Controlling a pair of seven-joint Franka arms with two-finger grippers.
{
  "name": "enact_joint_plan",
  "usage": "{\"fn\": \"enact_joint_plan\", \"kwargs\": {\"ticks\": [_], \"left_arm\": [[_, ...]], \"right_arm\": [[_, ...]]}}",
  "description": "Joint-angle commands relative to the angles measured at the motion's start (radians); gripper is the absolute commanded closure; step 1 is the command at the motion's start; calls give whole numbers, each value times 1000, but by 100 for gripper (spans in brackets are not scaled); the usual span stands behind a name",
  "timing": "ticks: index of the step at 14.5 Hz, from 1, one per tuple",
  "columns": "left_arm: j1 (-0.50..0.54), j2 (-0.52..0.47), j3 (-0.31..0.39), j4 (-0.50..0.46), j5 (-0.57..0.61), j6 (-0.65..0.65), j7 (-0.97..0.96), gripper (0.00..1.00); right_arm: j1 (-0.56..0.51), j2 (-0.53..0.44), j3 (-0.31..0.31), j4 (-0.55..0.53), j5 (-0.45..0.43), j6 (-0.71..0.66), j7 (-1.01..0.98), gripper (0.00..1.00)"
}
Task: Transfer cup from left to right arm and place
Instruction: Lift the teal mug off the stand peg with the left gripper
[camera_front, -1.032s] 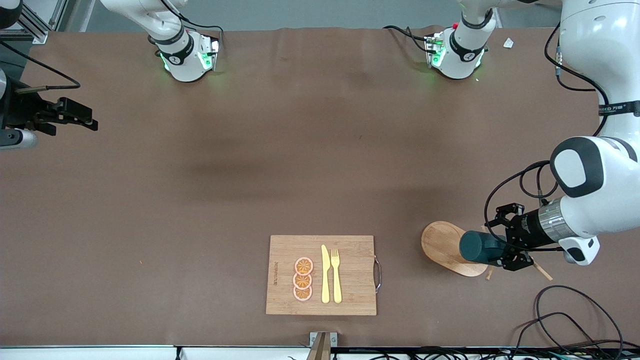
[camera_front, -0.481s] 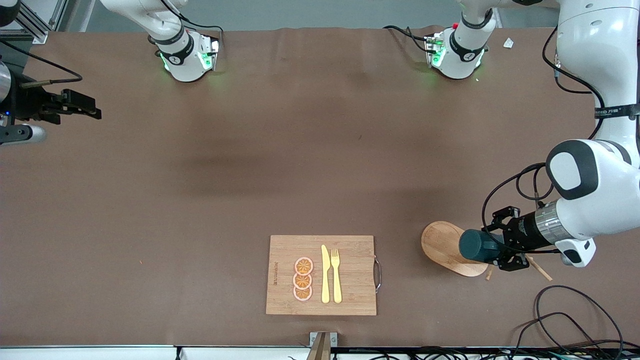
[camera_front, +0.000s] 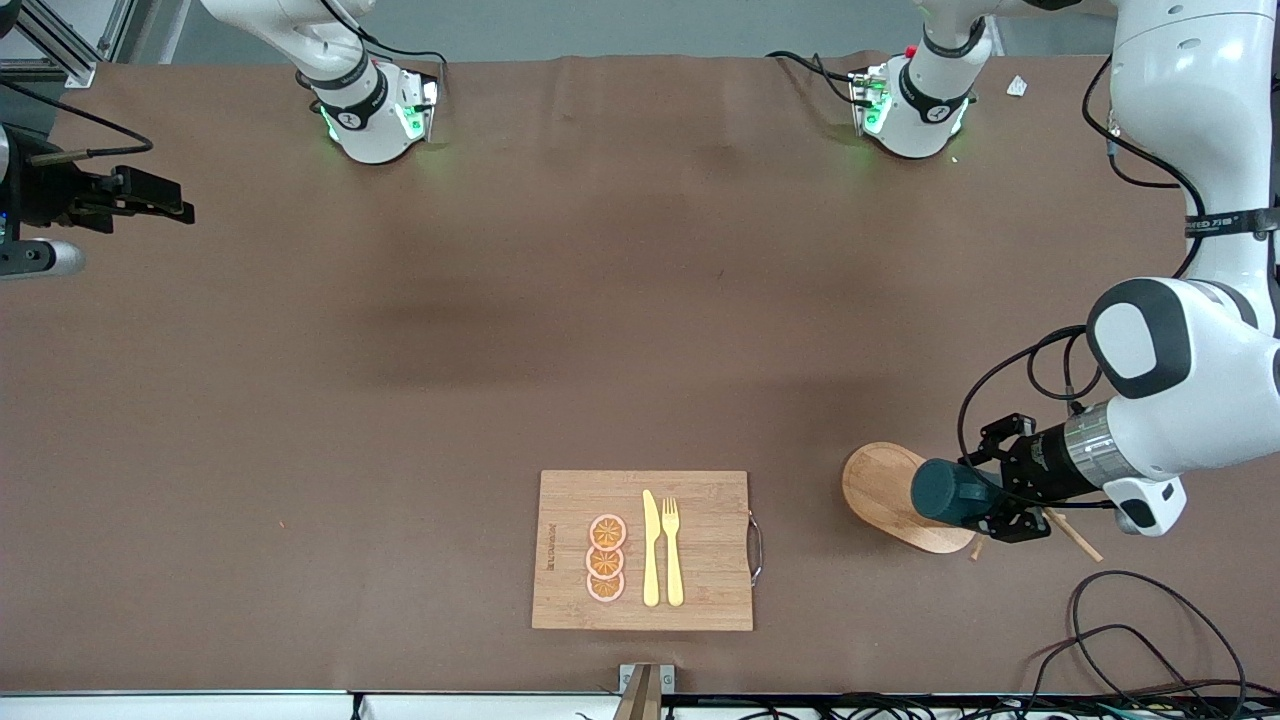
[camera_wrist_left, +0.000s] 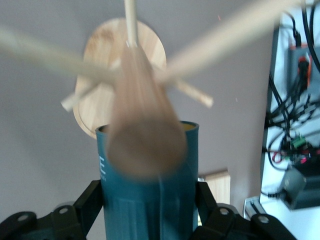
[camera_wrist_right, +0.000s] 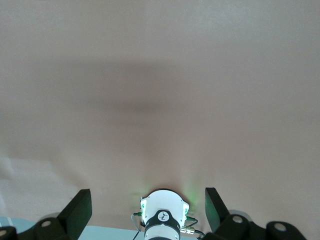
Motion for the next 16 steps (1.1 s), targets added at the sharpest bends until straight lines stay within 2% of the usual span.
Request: {"fn": "enact_joint_plan", "kwargs": {"ticks": [1, 11, 14, 16], "left_arm": [[-25, -14, -21, 10, 17, 2, 6, 51], [-220, -56, -19, 27, 293, -4, 9, 52], [-296, -50, -18, 28, 426, 3, 9, 53], [-359, -41, -18, 30, 558, 13, -1, 55]], "right_arm": [[8, -6, 7, -6, 0, -4, -7, 0], [28, -3, 9, -17, 17, 12, -1, 0], [30, -3, 9, -22, 17, 6, -3, 0], [30, -3, 7, -28, 14, -7, -6, 0]]}}
